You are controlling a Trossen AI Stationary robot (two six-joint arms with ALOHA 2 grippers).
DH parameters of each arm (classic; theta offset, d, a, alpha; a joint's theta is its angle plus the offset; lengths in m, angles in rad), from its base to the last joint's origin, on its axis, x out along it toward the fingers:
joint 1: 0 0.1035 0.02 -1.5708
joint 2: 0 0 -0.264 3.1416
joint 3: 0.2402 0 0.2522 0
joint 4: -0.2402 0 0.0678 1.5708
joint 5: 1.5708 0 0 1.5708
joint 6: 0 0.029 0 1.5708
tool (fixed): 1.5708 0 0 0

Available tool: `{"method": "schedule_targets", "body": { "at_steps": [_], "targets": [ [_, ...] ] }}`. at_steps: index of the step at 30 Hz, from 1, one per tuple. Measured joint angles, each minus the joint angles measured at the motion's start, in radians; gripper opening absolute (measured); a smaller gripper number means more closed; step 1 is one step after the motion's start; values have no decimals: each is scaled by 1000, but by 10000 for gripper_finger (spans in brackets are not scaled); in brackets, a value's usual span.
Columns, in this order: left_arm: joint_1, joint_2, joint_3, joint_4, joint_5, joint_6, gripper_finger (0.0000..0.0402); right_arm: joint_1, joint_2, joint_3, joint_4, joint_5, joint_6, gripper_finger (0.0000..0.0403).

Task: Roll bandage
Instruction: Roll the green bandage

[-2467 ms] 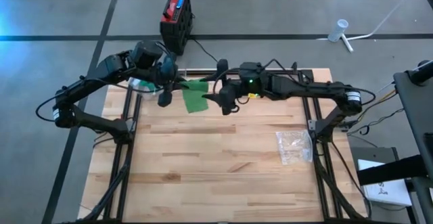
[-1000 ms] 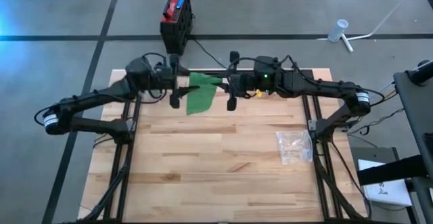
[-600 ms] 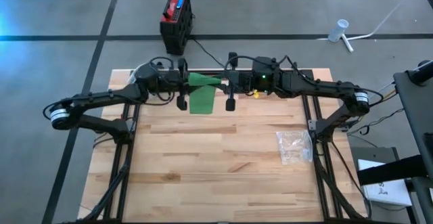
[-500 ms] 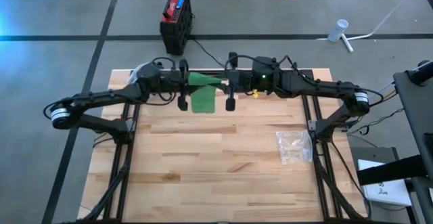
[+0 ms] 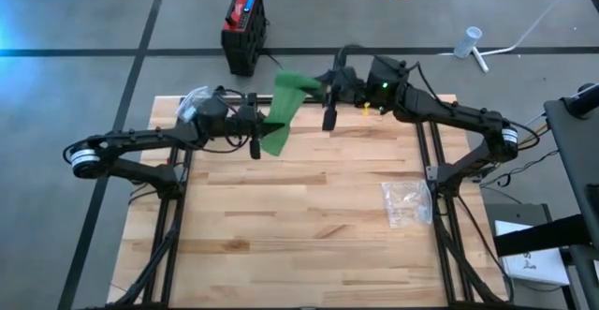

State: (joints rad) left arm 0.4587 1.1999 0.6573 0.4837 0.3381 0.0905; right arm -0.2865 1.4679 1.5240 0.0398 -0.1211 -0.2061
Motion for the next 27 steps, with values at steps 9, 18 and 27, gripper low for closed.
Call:
{"method": "schedule_targets", "body": {
  "at_steps": [9,18,27],
  "targets": [
    [-11,-3,15,42,-40,13,0,-8,51,6,28,126,-257,29],
    [-12,-10,85,-135,-39,82,56,7,109,6,113,150,-671,29],
    [-12,-82,102,-231,-154,137,153,31,120,-7,121,148,-941,29]
  ]
}}
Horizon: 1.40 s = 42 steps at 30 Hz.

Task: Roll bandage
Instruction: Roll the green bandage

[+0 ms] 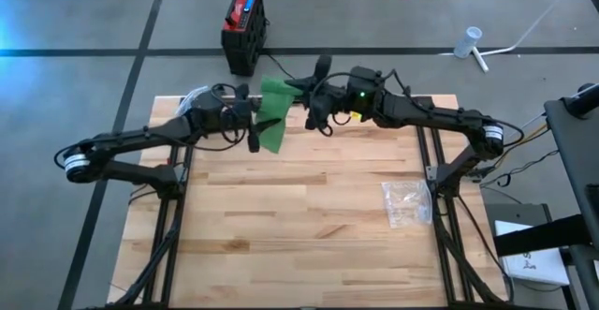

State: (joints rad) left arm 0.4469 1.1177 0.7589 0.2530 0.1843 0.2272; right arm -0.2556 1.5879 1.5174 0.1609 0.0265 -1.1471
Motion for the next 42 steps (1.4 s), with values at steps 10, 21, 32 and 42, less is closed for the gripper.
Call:
{"method": "schedule_targets", "body": {
  "at_steps": [10,21,32,42],
  "targets": [
    [0,-113,0,-19,-1,-1,232,53,-2,-1,17,4,-38,29],
    [0,-258,0,-52,-45,50,263,55,-2,-1,4,-24,186,30],
    [0,-273,193,-269,70,-2,252,10,-1,-1,-20,-229,572,29],
    [0,-103,516,-578,148,-63,289,6,27,-1,96,-109,416,29]
  ]
}}
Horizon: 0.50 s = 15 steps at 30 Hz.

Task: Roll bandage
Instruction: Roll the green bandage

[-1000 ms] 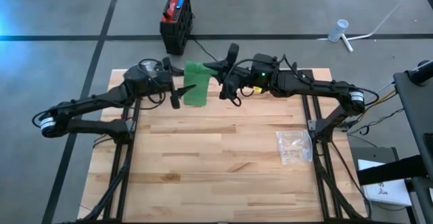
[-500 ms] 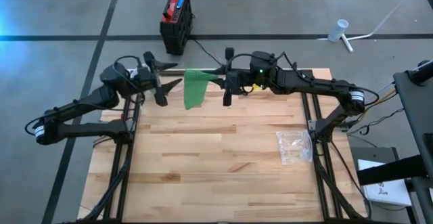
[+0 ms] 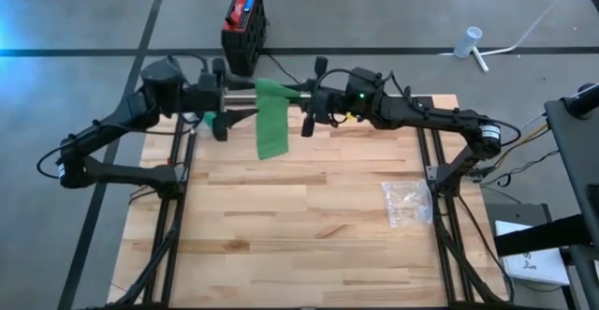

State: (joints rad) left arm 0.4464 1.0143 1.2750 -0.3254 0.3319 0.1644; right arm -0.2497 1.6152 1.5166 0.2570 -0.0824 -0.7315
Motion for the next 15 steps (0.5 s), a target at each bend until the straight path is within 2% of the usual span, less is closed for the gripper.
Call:
{"method": "schedule_targets", "body": {
  "at_steps": [7,15],
  "targets": [
    [-1,100,177,-217,0,25,328,5,34,0,46,-8,-282,29],
    [0,127,284,-403,-106,142,354,14,14,0,-27,-22,-337,29]
  ]
}}
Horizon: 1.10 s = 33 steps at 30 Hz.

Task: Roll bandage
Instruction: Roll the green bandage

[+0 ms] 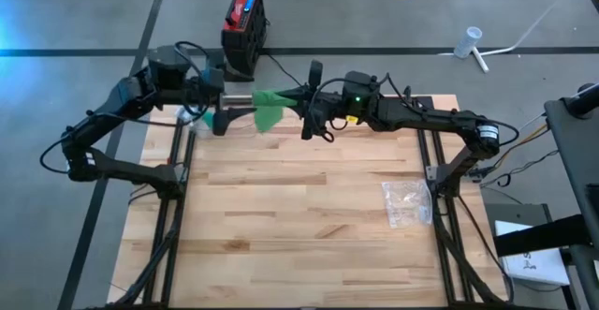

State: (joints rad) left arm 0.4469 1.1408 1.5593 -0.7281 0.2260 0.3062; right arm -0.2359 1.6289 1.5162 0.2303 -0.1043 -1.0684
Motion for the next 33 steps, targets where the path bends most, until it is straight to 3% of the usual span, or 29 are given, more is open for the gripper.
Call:
{"method": "schedule_targets", "body": {
  "at_steps": [6,12,18,29,33],
  "targets": [
    [0,-20,-1,3,2,26,350,0,-3,0,-16,0,-30,29],
    [-4,23,-3,52,128,-17,346,0,17,0,-8,37,-82,29],
    [-5,75,-3,65,123,-15,352,0,30,0,34,78,-69,29],
    [-5,87,-4,100,79,22,333,-5,30,0,100,75,285,29],
    [-5,87,-4,100,79,23,322,-16,30,0,118,22,422,29]
  ]
}}
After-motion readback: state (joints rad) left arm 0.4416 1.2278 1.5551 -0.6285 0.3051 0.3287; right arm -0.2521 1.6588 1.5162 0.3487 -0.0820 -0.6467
